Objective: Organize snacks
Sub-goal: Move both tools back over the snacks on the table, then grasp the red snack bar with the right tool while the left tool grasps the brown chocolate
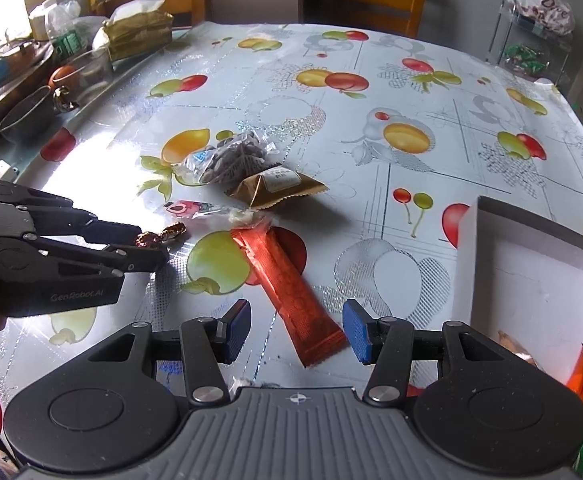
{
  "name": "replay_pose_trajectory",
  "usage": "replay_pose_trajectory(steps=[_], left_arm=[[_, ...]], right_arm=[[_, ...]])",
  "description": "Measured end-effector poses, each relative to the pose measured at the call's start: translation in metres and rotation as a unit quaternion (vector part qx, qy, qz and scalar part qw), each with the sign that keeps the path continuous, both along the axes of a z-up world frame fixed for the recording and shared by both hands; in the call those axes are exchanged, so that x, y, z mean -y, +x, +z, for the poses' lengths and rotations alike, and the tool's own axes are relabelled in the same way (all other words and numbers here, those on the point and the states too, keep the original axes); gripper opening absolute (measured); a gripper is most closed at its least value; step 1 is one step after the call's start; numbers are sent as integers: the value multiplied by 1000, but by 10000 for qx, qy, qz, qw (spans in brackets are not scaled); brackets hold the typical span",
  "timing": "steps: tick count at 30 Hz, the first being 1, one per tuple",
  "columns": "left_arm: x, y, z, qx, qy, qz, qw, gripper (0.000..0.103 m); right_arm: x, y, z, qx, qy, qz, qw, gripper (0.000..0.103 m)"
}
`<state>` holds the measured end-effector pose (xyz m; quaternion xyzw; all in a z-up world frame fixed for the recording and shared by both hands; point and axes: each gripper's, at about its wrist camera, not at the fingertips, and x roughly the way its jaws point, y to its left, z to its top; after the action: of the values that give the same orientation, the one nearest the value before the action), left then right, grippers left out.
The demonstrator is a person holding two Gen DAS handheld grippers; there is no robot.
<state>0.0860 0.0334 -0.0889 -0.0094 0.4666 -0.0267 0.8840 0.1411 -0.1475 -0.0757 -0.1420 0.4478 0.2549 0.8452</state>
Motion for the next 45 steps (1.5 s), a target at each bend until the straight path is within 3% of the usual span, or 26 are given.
replay_pose_trajectory(steps=[22,32,45], left_arm=[[5,0,-1,-6,-23,-90,10000,22],[8,-2,-1,-12,-50,-115,9999,22],[10,-9,2,-49,-72,-167,9998,21]], right_arm=[[-30,21,-24,-73,-194,344,9992,52],[-30,11,-24,99,-252,436,9987,29],[-19,5,-20,-79,-128,216,9997,24]])
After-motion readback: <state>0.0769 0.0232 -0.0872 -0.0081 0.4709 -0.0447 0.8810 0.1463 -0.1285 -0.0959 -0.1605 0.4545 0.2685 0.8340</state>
